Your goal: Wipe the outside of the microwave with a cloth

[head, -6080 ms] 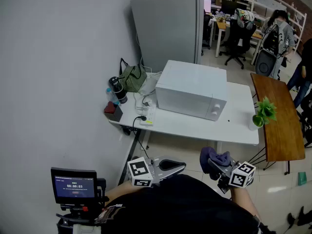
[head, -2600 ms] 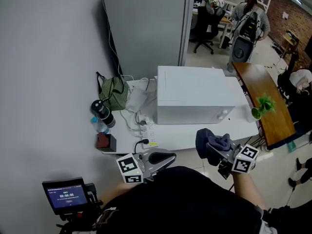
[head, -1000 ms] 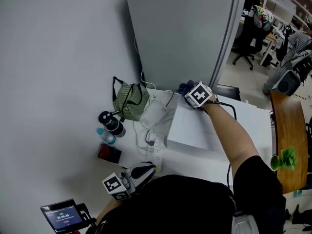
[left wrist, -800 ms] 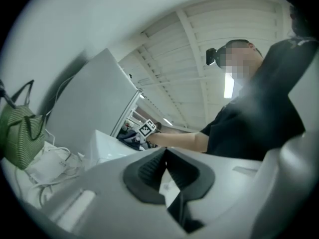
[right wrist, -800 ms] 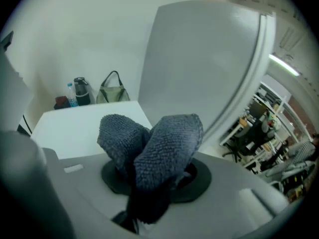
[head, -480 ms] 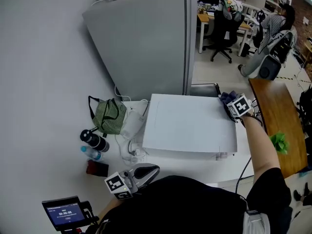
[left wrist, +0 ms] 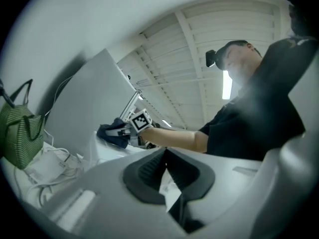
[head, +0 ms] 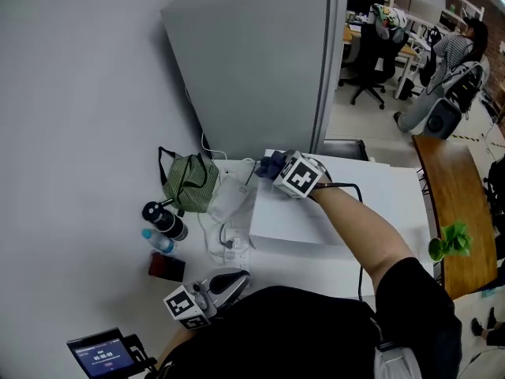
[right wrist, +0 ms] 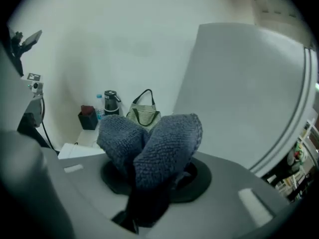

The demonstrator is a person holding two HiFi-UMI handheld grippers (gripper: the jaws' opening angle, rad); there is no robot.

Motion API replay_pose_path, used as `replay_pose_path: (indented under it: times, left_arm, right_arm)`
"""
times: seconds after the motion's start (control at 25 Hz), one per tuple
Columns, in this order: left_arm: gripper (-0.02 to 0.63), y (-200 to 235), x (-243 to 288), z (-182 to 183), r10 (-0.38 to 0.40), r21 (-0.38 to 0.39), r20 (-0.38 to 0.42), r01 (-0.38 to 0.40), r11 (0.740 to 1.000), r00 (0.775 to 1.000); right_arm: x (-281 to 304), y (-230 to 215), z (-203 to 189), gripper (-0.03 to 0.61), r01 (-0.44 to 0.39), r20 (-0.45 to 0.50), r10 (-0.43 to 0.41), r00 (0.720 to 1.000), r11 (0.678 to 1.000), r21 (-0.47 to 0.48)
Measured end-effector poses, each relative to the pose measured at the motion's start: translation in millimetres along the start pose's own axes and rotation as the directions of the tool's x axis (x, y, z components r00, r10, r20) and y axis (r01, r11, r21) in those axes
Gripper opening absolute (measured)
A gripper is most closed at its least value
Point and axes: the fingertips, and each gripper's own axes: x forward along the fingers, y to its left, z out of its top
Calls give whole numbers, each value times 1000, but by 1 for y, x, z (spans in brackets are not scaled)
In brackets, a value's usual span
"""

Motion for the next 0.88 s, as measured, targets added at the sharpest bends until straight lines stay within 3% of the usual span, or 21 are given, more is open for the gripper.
replay_pose_path:
  times: [0.12, 0.24, 0.48, 0.64, 0.72, 0.76, 0.8, 0.88]
  left_arm:
    - [3, 7, -16, 2, 19, 6, 0, -19, 1000, 1000]
    - [3, 10, -16, 2, 10, 9, -9, -10, 1000, 1000]
    - [3, -5, 29, -13, -96, 17, -68, 98, 995, 993]
    - [3, -8, 57, -57, -222, 13, -180, 229, 973, 958]
    - [3, -15, 77, -58, -254, -1, -180, 258, 966, 950]
    - [3, -18, 85, -55, -258, 0, -155, 261, 965, 954]
    - [3, -18, 90, -50, -253, 6, -123, 256, 967, 960]
    - [3, -15, 88, -46, -220, 18, -85, 222, 975, 972]
  right_arm:
    - [37, 18, 6, 124, -5, -85, 1, 996, 999, -45]
    - [29, 6, -21, 125, 9, -93, -6, 996, 1000, 27]
    - [-92, -53, -155, 124, 126, -142, -109, 984, 985, 119]
    - [-217, -74, -253, 124, 334, -223, -279, 934, 903, 269]
    - [-251, -80, -297, 124, 381, -249, -312, 917, 871, 310]
    - [-254, -85, -312, 124, 385, -254, -315, 914, 870, 308]
    - [-251, -88, -315, 124, 383, -255, -316, 914, 877, 290]
    - [-229, -89, -284, 125, 348, -211, -302, 929, 908, 232]
